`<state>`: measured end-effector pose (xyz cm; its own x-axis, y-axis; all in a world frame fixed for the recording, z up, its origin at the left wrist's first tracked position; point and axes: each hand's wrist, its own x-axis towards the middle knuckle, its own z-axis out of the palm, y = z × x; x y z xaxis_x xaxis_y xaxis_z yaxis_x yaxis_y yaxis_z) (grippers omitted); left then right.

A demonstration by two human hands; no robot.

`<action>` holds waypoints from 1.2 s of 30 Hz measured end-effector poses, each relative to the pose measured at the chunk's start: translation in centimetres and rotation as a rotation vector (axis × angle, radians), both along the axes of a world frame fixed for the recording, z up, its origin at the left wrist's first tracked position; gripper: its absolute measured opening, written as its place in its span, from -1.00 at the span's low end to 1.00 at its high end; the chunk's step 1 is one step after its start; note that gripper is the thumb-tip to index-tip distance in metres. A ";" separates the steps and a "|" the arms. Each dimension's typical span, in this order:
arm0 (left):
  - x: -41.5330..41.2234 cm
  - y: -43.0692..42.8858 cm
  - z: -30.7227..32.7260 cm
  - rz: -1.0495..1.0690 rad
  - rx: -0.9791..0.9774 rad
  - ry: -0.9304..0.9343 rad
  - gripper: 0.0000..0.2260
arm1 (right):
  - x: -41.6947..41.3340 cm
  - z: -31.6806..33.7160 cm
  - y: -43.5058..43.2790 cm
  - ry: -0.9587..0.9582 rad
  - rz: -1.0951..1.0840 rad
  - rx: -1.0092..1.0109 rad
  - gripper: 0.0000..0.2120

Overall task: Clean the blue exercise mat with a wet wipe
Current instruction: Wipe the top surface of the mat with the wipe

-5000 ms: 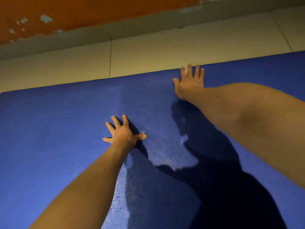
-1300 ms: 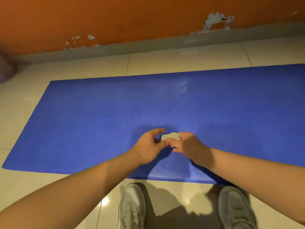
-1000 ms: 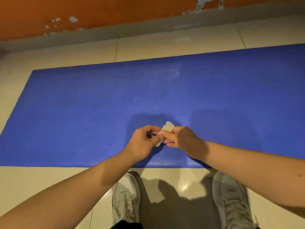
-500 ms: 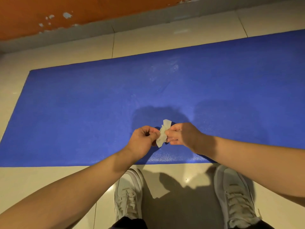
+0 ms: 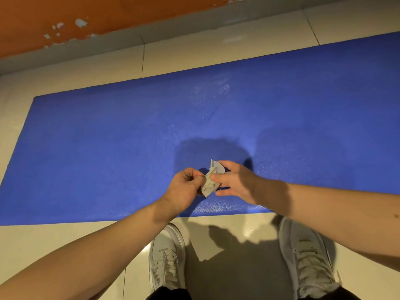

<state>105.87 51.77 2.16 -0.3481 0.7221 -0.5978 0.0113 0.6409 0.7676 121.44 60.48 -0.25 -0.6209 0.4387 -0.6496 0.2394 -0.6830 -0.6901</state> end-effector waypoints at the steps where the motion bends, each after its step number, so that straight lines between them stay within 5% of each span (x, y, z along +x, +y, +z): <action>1: 0.1 0.0 0.0 -0.007 0.005 -0.003 -0.93 | -0.1 -0.1 -0.2 -0.003 0.009 0.025 -0.72; 11: -0.1 -0.4 -0.2 0.113 -0.029 -0.026 -0.90 | -0.8 -1.1 0.1 -0.066 0.010 0.133 -0.96; 17: -0.5 -0.3 -0.4 -0.136 0.305 0.428 -0.85 | -1.2 -1.9 0.3 -0.167 -0.030 0.179 -0.97; 25: -1.0 0.2 -1.3 -0.364 0.143 0.438 -0.83 | -1.3 -1.7 1.1 -0.123 -0.073 0.128 -0.70; 30: -1.5 1.4 -1.0 -0.396 0.066 0.457 -0.87 | -1.6 -2.5 1.6 -0.067 -0.004 0.297 -0.30; 36: -3.3 3.9 -2.1 -0.341 0.035 0.400 -0.89 | -2.6 -3.4 4.5 -0.119 0.057 0.365 -0.84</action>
<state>102.56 55.70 0.04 -0.2858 0.8514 -0.4398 0.5109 0.5236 0.6818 118.84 64.93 -3.70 -0.5801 0.6217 -0.5262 0.3630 -0.3809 -0.8504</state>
